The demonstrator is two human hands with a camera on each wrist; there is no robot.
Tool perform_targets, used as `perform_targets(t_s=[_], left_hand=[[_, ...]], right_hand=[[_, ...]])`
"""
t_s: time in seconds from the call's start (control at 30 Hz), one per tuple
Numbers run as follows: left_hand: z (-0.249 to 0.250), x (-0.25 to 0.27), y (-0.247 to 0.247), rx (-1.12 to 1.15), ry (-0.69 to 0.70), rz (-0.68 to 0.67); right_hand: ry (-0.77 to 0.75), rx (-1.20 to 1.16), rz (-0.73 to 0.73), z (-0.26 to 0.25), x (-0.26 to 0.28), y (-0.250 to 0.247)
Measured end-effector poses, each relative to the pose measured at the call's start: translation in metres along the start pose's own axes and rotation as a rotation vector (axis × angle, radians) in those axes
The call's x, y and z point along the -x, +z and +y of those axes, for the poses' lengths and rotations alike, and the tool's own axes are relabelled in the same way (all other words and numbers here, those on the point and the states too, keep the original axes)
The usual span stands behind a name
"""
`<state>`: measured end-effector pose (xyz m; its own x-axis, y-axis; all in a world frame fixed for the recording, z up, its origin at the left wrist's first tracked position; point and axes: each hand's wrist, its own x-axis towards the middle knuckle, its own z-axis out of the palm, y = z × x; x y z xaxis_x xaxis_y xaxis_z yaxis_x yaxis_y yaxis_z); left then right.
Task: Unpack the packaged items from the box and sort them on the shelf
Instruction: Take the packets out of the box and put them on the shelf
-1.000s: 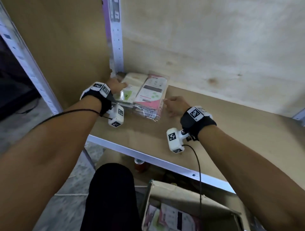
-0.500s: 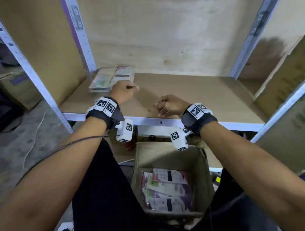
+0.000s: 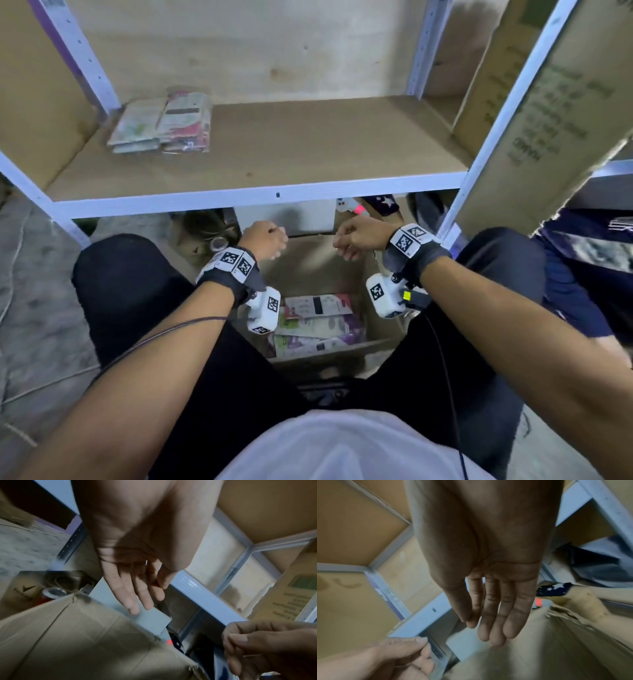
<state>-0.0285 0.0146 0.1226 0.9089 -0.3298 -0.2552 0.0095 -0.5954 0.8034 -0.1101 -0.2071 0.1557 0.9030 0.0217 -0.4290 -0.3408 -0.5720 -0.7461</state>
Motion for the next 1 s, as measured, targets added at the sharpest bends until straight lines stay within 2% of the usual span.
perform_targets(t_s=[0.1,0.23,0.37,0.5,0.63,0.77,1.0], left_hand=[[-0.016,-0.009,0.021,-0.051,-0.072,-0.041],[-0.037,-0.027,0.045,-0.005,-0.259,-0.224],[-0.056,-0.042,0.064,-0.228,-0.289,-0.192],[-0.073,-0.054,0.081,-0.262,-0.353,-0.304],[-0.088,-0.055,0.092,-0.285,-0.419,-0.275],[-0.097,-0.056,0.085,-0.257,-0.472,-0.267],[-0.111,-0.057,0.078,-0.266,-0.475,-0.257]], right_hand=[[0.067,-0.005,-0.02,0.025,-0.016,0.008],[0.137,-0.031,-0.061,0.05,-0.05,0.023],[0.219,-0.1,-0.121,0.076,-0.088,0.046],[0.29,-0.055,-0.196,0.096,-0.115,0.07],[0.308,0.119,-0.243,0.108,-0.135,0.089],[0.246,0.351,-0.39,0.116,-0.142,0.11],[0.212,0.686,-0.56,0.148,-0.139,0.145]])
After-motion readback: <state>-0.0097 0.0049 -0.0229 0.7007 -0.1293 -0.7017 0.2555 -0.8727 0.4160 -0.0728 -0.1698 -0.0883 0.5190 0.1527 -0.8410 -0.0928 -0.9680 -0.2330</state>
